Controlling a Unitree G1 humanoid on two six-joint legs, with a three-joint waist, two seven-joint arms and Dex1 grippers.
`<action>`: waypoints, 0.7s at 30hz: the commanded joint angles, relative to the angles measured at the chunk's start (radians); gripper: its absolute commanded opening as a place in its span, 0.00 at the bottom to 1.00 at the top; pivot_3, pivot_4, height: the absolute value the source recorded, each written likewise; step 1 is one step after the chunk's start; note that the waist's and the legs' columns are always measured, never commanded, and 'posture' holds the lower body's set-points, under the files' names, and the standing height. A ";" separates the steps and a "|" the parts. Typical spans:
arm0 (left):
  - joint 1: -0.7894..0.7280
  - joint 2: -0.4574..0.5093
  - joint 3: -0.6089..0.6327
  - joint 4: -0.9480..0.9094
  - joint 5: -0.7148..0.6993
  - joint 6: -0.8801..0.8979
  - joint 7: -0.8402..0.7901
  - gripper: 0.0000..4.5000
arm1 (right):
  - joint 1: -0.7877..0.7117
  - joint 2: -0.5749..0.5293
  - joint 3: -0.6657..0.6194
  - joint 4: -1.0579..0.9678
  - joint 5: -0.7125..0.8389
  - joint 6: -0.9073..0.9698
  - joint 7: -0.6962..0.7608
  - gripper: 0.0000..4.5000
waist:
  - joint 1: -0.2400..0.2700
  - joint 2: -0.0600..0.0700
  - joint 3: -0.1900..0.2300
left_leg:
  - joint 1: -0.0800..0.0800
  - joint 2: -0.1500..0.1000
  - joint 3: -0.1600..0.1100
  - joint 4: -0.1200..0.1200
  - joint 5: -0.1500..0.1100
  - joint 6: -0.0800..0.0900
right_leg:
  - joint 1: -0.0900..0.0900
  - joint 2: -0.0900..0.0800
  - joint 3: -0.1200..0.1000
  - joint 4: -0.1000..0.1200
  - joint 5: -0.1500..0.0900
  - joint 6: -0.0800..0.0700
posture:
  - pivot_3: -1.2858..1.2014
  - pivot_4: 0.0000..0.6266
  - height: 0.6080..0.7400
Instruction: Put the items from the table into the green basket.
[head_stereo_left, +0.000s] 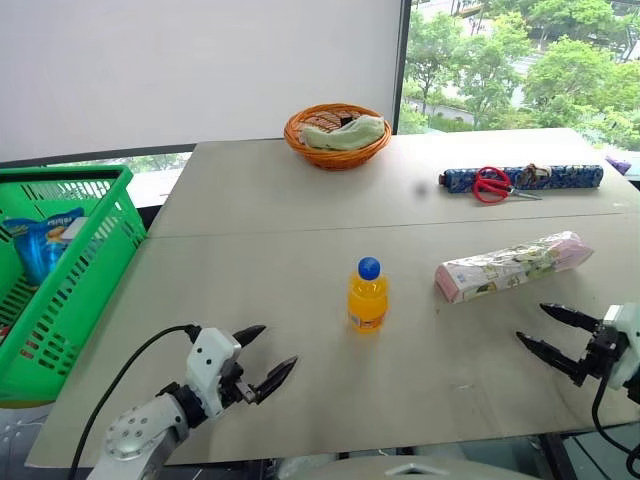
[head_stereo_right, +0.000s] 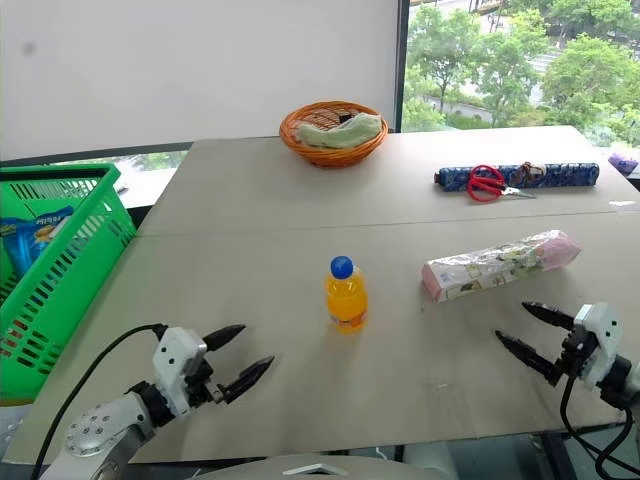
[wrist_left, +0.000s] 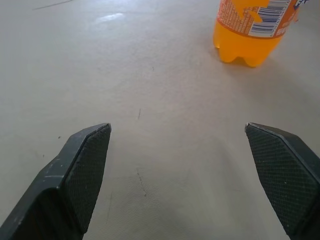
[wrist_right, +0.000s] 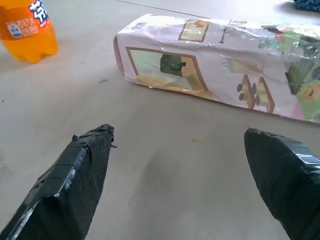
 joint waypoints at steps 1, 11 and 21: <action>-0.012 -0.002 -0.009 -0.045 -0.033 -0.001 -0.016 0.98 | 0.002 -0.023 -0.023 -0.049 0.021 0.020 0.012 1.00 | 0.000 0.000 0.000 | 0.000 0.000 0.000 0.000 0.000 0.000 | 0.000 0.000 0.000 0.000 0.000 0.000 | 0.55 0.00 1.00; -0.227 -0.027 -0.120 -0.011 -0.022 0.053 -0.009 0.98 | 0.045 -0.043 -0.080 -0.267 0.235 0.242 0.065 1.00 | -0.002 0.004 -0.002 | 0.000 0.000 0.000 0.001 0.000 0.000 | 0.000 0.000 0.000 0.000 0.000 0.000 | 0.52 0.00 1.00; -0.504 -0.067 -0.269 0.150 0.022 0.021 -0.102 0.98 | 0.074 -0.055 -0.140 -0.492 0.337 0.372 0.007 1.00 | -0.024 0.003 -0.004 | 0.000 -0.001 0.001 0.002 0.000 0.000 | 0.000 0.001 0.000 0.000 0.001 0.002 | 0.49 0.00 1.00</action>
